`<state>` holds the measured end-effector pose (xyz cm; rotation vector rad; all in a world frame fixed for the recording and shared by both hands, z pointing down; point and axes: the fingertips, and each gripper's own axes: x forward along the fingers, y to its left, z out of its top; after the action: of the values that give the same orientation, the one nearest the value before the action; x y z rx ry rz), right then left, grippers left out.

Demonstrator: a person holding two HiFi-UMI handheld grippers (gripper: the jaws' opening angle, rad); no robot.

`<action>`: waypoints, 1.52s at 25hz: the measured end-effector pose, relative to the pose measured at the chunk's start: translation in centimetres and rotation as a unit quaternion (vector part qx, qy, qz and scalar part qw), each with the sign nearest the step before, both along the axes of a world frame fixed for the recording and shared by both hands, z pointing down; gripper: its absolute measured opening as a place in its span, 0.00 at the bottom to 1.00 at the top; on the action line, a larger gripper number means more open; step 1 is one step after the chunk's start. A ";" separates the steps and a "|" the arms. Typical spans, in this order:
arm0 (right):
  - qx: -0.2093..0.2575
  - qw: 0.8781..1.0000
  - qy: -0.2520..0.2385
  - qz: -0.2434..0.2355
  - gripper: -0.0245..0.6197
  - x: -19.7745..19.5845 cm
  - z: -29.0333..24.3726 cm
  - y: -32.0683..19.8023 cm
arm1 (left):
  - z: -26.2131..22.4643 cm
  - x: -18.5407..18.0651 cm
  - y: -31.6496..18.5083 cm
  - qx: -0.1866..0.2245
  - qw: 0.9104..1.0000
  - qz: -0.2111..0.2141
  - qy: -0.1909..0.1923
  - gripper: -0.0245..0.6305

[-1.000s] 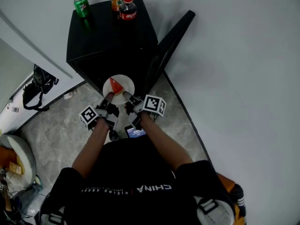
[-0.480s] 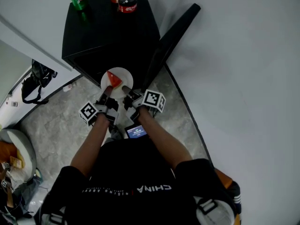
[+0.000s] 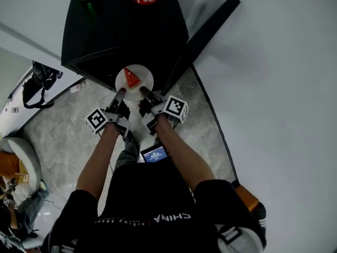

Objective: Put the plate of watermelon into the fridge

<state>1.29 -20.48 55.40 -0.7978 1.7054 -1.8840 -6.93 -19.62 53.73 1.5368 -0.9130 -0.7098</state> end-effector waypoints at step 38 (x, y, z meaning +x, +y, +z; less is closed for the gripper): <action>0.066 0.982 0.161 -0.080 0.12 -3.8 15.9 -10.9 | 17.2 -2.2 -12.5 -0.053 0.993 -0.101 0.012 0.08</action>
<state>-2.49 -31.39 71.27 -0.9799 2.1243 -1.7937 -9.15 -32.07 70.95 1.3518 -1.0818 -0.8089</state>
